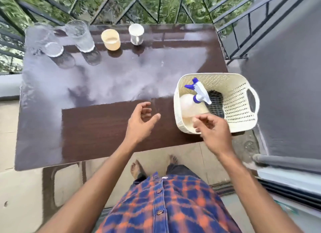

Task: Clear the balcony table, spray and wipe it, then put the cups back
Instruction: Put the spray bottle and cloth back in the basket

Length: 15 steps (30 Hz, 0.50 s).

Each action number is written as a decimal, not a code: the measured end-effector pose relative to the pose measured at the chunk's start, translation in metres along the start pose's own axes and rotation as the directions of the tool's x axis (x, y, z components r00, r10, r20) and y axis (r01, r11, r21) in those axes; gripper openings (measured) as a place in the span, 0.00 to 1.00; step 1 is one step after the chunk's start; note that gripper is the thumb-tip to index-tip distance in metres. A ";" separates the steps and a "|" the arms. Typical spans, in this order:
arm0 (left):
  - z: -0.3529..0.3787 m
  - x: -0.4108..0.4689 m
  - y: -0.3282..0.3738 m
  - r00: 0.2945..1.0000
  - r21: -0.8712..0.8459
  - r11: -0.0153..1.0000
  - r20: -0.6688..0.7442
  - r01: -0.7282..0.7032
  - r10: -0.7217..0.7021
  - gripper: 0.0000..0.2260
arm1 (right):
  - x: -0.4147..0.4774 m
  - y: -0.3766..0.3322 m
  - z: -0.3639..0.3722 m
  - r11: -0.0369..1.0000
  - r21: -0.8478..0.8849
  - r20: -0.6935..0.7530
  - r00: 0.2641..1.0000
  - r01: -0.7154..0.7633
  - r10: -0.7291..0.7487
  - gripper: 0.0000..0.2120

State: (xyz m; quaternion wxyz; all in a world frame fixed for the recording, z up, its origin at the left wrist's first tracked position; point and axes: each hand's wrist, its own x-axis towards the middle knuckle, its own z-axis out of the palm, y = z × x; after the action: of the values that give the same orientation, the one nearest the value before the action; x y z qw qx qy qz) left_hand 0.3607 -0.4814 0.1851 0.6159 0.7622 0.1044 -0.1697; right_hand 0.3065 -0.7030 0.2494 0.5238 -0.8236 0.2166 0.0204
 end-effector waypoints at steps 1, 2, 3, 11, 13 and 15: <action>0.006 -0.001 0.007 1.000 0.022 1.000 0.012 0.010 -0.010 0.28 | 0.004 0.003 -0.017 1.000 -0.006 -0.049 0.999 -0.001 0.001 0.05; 0.014 -0.002 0.013 0.999 0.044 0.999 0.029 0.012 -0.013 0.32 | 0.011 0.009 -0.035 1.000 -0.024 -0.111 0.994 0.002 -0.004 0.03; 0.021 -0.002 0.019 0.999 0.071 0.997 0.042 0.024 -0.027 0.36 | 0.019 0.015 -0.052 0.998 -0.066 -0.179 0.984 0.006 -0.018 0.01; 0.088 0.013 0.041 0.984 0.105 0.981 0.057 0.162 -0.168 0.35 | 0.105 0.060 -0.142 0.806 -0.575 -0.289 0.957 -0.142 -0.038 0.30; 0.104 0.015 0.041 0.981 0.156 0.969 0.017 0.191 -0.196 0.29 | 0.122 0.070 -0.147 0.837 -0.500 -0.199 0.970 -0.223 0.140 0.29; 0.112 0.018 0.040 0.975 0.208 0.953 -0.035 0.220 -0.217 0.25 | 0.133 0.083 -0.145 0.882 -0.367 -0.141 0.955 -0.296 0.262 0.28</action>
State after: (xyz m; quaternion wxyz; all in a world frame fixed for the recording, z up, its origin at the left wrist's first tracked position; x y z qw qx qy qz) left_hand 0.3771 -0.5997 0.1939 0.5083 0.8080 0.1728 -0.2426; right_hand 0.3674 -0.9037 0.2088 0.3338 -0.8704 0.3472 0.1018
